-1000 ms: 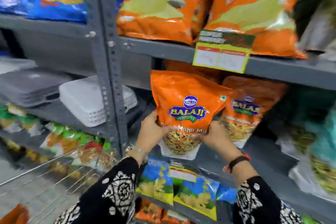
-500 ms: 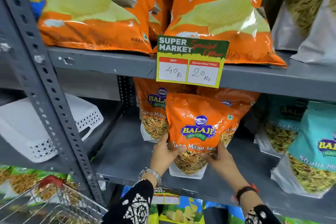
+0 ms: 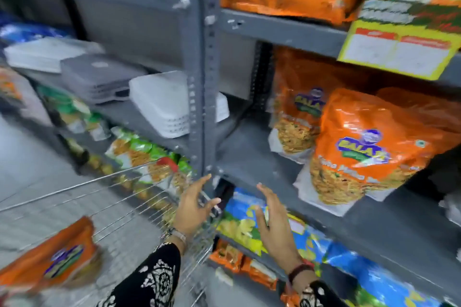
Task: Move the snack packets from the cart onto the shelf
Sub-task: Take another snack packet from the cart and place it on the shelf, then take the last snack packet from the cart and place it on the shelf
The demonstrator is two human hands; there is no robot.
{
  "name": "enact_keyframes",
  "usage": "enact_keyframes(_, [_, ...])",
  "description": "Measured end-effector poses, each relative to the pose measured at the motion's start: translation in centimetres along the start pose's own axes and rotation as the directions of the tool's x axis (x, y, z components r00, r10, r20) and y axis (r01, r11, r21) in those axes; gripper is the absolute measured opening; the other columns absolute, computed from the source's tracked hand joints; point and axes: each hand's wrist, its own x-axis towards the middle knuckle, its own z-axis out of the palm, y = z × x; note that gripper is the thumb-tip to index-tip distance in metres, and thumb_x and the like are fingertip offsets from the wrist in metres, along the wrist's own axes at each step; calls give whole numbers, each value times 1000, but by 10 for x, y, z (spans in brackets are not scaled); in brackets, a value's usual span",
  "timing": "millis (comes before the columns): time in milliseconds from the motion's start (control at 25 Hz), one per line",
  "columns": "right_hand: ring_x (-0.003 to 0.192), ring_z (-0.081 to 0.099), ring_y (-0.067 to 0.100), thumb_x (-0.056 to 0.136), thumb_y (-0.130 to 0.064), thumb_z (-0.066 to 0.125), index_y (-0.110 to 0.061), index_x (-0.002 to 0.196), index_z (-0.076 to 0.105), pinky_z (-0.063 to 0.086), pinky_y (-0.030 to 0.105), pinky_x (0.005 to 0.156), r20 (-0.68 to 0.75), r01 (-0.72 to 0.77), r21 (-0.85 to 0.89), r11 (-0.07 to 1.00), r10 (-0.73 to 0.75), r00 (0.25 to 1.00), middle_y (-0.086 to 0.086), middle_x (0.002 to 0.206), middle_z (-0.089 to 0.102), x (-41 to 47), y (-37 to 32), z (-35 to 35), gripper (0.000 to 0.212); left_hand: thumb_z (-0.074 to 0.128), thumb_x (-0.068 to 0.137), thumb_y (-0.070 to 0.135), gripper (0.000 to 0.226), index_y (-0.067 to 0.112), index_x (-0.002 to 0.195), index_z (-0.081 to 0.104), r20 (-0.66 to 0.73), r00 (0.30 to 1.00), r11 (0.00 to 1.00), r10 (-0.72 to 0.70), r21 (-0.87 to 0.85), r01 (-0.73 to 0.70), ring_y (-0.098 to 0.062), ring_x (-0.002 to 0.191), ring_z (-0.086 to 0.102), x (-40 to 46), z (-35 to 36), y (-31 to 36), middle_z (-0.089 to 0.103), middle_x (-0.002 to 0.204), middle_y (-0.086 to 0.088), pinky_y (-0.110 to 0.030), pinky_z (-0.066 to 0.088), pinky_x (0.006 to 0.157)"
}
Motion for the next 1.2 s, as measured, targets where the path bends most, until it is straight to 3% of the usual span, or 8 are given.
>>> enact_keyframes(80, [131, 33, 14, 92, -12, 45, -11, 131, 37, 18, 18, 108, 206, 59, -23, 998, -53, 977, 1, 139, 39, 10, -15, 41, 41, 71, 73, 9, 53, 11, 121, 51, -64, 992, 993, -113, 22, 115, -34, 110, 54, -20, -44, -29, 57, 120, -13, -48, 46, 95])
enact_keyframes(160, [134, 32, 18, 92, -14, 45, -11, 133, 35, 19, 24, 111, 379, 103, -17, 995, -89, 921, 7, 144, 36, 17, -33, 90, 43, 70, 74, 7, 51, 9, 121, 51, -156, 974, 977, -166, 108, 184, -27, 112, 53, -44, -91, -67, 58, 123, -14, -34, 42, 97])
enact_keyframes(240, [136, 29, 18, 92, -18, 46, -13, 136, 30, 19, 25, 110, 548, 124, -11, 992, -98, 830, 6, 148, 30, 20, -49, 147, 47, 69, 74, 7, 49, 6, 120, 52, -220, 948, 933, -228, 230, 277, -29, 115, 53, -72, -136, -113, 58, 124, -17, -36, 40, 98])
enact_keyframes(520, [141, 12, 18, 85, -27, 59, -17, 140, 18, 18, 28, 112, 855, 135, -99, 986, 15, 518, 4, 154, 13, 38, -58, 325, 70, 76, 67, 28, 76, 11, 132, 37, -262, 763, 668, -591, 371, 645, -31, 123, 46, -133, -223, -243, 51, 134, -16, -38, 39, 99])
enact_keyframes(760, [140, 16, 22, 69, -15, 75, -10, 141, 8, 14, 25, 111, 951, 125, -74, 989, 32, 308, 8, 152, 17, 30, -53, 457, 98, 84, 57, 16, 82, -2, 124, 39, -346, 552, 571, -759, 55, 819, -35, 119, 46, -129, -246, -323, 51, 128, -24, -38, 38, 95])
enact_keyframes(920, [111, 47, 18, 68, -5, 72, -5, 122, 44, 30, 11, 84, 936, 89, 28, 996, -58, 346, 16, 126, 51, 19, -44, 499, 61, 78, 60, -2, 62, -2, 115, 48, -466, 501, 632, -729, -177, 754, -33, 108, 52, -111, -238, -355, 57, 118, -23, -30, 42, 89])
enact_keyframes(1080, [97, 61, 27, 77, -7, 64, -6, 98, 60, 44, 25, 78, 865, 47, -24, 999, -3, 502, 15, 105, 67, 14, -39, 507, 21, 73, 63, -6, 39, 0, 98, 57, -588, 405, 648, -700, -283, 707, -30, 88, 58, -99, -231, -354, 66, 98, -22, -29, 42, 70])
enact_keyframes(1200, [94, 62, 27, 79, -8, 64, -8, 95, 62, 44, 28, 77, 829, 4, -88, 996, 71, 555, 12, 103, 69, 21, -34, 485, 16, 72, 65, -5, 38, 0, 100, 56, -547, 456, 660, -702, -257, 706, -22, 82, 56, -88, -228, -333, 65, 93, -14, -25, 42, 69])
